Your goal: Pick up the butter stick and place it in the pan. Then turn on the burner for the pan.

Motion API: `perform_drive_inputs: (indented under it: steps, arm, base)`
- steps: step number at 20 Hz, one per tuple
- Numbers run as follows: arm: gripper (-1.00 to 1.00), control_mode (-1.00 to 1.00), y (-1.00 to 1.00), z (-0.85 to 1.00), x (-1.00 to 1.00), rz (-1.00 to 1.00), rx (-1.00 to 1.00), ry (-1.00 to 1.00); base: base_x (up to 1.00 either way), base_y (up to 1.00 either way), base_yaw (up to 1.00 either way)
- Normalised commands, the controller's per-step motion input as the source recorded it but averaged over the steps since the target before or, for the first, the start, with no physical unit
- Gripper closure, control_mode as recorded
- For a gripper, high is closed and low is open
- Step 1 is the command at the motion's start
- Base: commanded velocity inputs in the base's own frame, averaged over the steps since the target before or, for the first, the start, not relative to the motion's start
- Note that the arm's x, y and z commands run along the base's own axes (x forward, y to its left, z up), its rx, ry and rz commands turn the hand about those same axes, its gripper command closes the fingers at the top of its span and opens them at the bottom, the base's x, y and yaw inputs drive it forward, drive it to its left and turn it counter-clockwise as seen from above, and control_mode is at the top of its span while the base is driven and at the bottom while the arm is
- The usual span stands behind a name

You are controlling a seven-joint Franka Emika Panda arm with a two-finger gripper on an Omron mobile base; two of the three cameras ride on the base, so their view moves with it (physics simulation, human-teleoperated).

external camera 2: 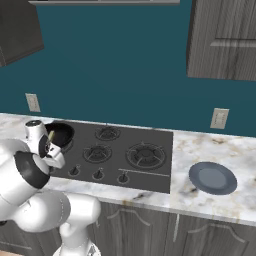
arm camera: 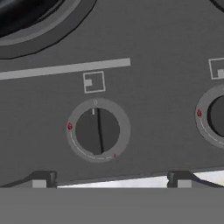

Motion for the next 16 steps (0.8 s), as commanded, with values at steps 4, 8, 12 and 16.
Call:
perform_drive_inputs:
  steps: [4, 8, 12, 16]
  arm:
    - [-1.00, -1.00, 0.00, -0.12, 0.21, 0.00, 0.00, 0.00]
    - [-1.00, -1.00, 0.00, -0.14, 0.12, 0.00, 0.00, 0.01]
    - [-1.00, -1.00, 0.01, -0.15, 0.00, 0.00, 0.00, 0.00]
    - [-1.00, -1.00, 0.06, -0.19, 0.04, 0.00, 0.00, 0.01]
  base:
    - [0.00, 0.00, 0.00]
    - [0.00, 0.00, 0.00]
    - [0.00, 0.00, 0.00]
    - [0.00, 0.00, 0.00]
